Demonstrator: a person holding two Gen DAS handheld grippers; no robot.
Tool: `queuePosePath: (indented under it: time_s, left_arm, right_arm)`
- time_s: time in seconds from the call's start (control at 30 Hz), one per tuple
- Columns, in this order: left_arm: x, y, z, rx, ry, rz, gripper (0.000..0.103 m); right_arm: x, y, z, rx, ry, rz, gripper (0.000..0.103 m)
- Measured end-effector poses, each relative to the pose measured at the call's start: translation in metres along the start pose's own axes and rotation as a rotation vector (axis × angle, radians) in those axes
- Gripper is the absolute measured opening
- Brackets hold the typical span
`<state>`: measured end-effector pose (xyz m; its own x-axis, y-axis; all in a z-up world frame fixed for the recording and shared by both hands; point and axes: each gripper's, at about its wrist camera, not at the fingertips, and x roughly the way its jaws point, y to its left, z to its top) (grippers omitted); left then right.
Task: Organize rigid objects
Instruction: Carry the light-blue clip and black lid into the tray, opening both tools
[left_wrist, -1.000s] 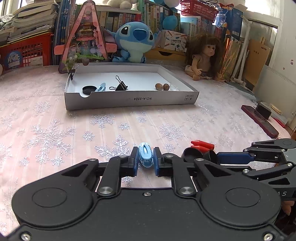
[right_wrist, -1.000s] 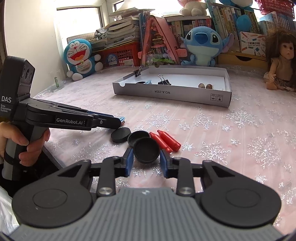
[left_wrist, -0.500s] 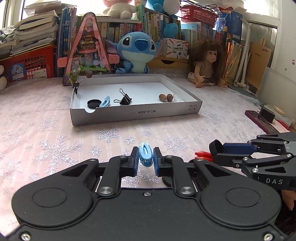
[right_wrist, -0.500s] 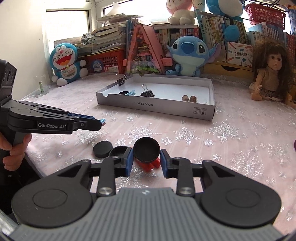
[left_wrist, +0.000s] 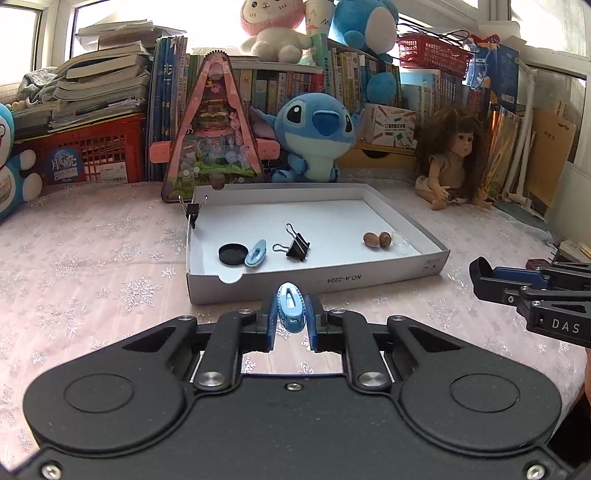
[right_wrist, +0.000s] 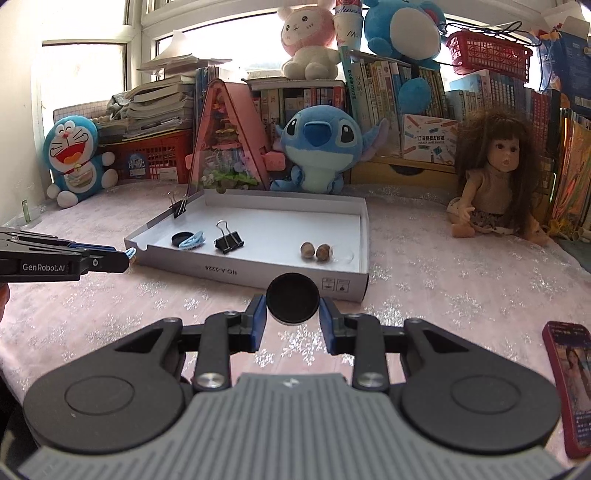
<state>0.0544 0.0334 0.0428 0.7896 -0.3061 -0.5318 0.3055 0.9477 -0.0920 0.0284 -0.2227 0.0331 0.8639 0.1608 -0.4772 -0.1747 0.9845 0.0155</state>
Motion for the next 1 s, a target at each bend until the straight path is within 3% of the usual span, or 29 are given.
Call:
queuePosePath:
  time_s: [0.4, 1.0]
  left_arm:
    - [0.026, 0.017, 0.042, -0.017, -0.039, 0.048, 0.015]
    - [0.105, 0.042, 0.055, -0.023, 0.034, 0.148, 0.015]
  right_arm:
    - [0.034, -0.009, 0.039, 0.052, -0.066, -0.008, 0.036]
    - [0.102, -0.002, 0.052, 0.043, 0.004, -0.002, 0.036]
